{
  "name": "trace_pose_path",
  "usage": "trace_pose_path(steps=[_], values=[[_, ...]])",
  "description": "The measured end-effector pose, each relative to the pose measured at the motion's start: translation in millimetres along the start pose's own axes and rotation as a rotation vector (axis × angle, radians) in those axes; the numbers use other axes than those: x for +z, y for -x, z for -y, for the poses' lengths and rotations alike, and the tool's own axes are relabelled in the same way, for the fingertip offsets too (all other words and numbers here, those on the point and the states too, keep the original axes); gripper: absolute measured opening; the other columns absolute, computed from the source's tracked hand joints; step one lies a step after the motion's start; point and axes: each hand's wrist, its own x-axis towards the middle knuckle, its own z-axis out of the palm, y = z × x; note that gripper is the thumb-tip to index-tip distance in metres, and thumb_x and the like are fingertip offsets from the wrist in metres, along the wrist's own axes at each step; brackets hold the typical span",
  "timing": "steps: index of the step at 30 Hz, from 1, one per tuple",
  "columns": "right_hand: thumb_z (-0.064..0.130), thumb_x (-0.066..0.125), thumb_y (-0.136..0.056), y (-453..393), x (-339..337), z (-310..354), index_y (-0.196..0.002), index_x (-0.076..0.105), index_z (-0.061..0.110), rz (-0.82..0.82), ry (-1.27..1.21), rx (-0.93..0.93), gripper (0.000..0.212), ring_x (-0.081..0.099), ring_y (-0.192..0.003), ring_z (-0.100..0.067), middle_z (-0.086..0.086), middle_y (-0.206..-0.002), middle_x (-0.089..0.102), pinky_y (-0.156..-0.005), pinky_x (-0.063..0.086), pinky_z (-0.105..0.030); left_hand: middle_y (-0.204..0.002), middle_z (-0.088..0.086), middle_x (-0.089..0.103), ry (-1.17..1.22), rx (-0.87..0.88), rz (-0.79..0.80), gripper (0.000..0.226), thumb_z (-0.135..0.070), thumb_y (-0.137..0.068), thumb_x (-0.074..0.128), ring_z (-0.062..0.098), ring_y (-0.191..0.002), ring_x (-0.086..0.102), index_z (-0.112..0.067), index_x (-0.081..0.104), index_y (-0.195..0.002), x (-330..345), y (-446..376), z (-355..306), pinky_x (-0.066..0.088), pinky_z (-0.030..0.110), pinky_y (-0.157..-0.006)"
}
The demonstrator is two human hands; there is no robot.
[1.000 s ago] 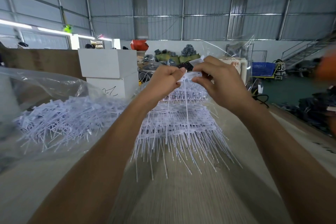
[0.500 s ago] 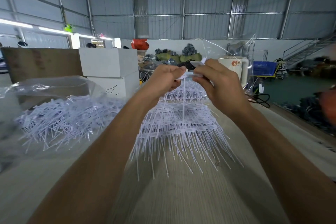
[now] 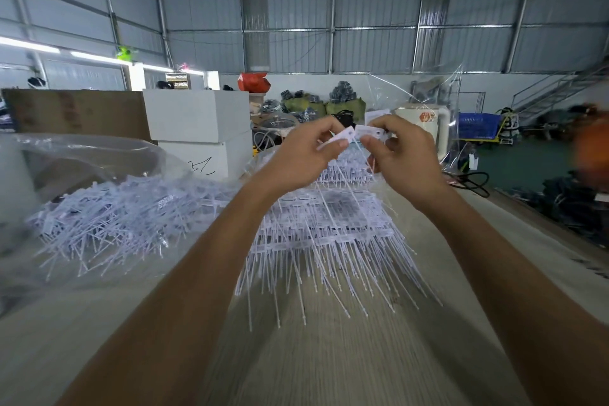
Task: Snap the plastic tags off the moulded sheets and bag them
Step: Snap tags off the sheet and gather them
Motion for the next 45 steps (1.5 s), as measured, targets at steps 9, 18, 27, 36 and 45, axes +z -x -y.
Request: trace_pose_path(steps=[9,18,27,36,45], values=[[0.011,0.059,-0.095,4.2,13.3,4.6,-0.096,0.065,0.007,0.02,0.319,0.039,0.008,0.055,-0.084,-0.026,-0.009,-0.092,0.061,-0.073,0.041,-0.034,-0.092,-0.002,0.063,-0.418,0.083,0.024,0.006,-0.02,-0.101,0.058,0.024,-0.084,0.058,-0.021,0.059,-0.095,3.8,-1.0,6.4,0.053,0.047,-0.079],[0.013,0.06,-0.097,15.2,24.7,-4.2,-0.103,0.066,0.004,0.028,0.347,0.125,0.012,0.059,-0.091,-0.03,-0.013,-0.101,0.064,-0.073,0.036,-0.03,-0.093,0.001,0.066,-0.334,0.054,0.145,0.008,-0.017,-0.1,0.06,0.023,-0.087,0.06,-0.011,0.065,-0.099,3.9,2.6,12.4,0.051,0.044,-0.085],[0.012,0.06,-0.097,22.8,-1.0,-60.5,-0.097,0.067,0.005,0.015,0.114,0.444,0.01,0.06,-0.066,-0.025,-0.012,-0.078,0.065,-0.063,0.045,-0.031,-0.098,0.007,0.068,-0.158,0.088,0.192,0.012,-0.015,-0.099,0.061,0.018,-0.081,0.059,-0.011,0.071,-0.104,-6.9,2.7,0.5,0.051,0.036,-0.077],[0.019,0.053,-0.103,10.0,7.8,-31.5,-0.092,0.061,0.017,0.133,-0.246,0.268,0.014,0.052,-0.055,-0.013,-0.002,-0.078,0.058,-0.051,0.045,-0.029,-0.129,-0.002,0.066,-0.34,0.059,0.201,0.028,-0.016,-0.101,0.058,0.01,-0.099,0.06,-0.022,0.068,-0.127,0.5,0.7,13.5,0.047,0.03,-0.091],[0.012,0.048,-0.102,16.2,14.8,-24.3,-0.098,0.066,0.022,0.227,-0.105,0.183,0.021,0.052,-0.075,-0.022,-0.003,-0.094,0.065,-0.07,0.041,-0.033,-0.09,-0.009,0.063,-0.25,-0.002,0.185,0.017,-0.016,-0.099,0.062,-0.001,-0.075,0.062,-0.016,0.07,-0.114,3.9,1.3,17.4,0.046,0.017,-0.069]])
